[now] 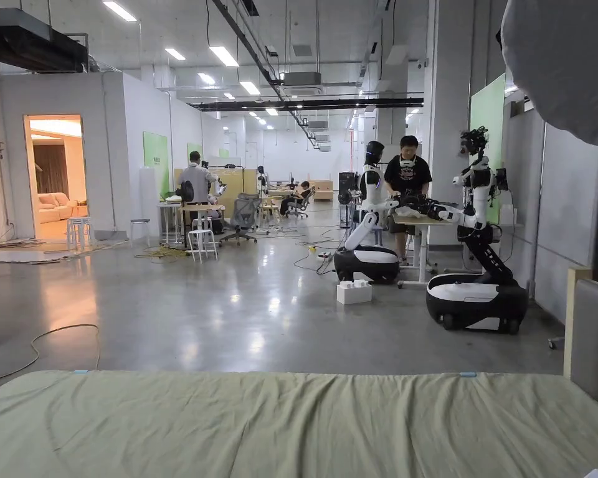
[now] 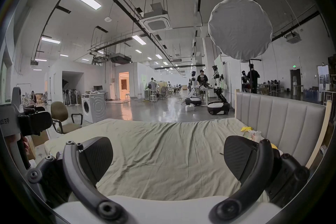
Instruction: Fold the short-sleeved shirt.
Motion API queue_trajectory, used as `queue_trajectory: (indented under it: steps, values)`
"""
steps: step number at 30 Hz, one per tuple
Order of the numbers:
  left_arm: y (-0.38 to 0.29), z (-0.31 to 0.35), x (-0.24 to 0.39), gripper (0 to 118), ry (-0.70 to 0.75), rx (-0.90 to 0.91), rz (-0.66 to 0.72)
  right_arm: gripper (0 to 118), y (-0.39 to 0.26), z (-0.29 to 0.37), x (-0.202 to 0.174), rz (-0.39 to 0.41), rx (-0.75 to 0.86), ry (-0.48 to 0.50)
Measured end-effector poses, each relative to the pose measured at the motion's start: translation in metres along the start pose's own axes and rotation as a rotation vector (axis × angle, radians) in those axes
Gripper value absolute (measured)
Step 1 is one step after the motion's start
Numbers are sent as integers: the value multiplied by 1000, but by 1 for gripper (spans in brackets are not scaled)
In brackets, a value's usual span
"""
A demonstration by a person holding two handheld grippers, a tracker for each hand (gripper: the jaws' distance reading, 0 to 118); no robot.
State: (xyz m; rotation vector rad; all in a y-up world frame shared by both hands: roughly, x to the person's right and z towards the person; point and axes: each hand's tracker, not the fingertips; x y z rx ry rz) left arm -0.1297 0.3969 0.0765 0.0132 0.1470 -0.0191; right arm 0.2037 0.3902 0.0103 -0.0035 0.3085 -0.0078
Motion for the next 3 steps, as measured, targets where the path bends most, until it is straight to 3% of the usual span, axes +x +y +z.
queue_trajectory:
  steps: [3]
  values:
    - [-1, 0, -1, 118, 6, -9, -2, 118, -1, -1, 0, 12, 2, -3]
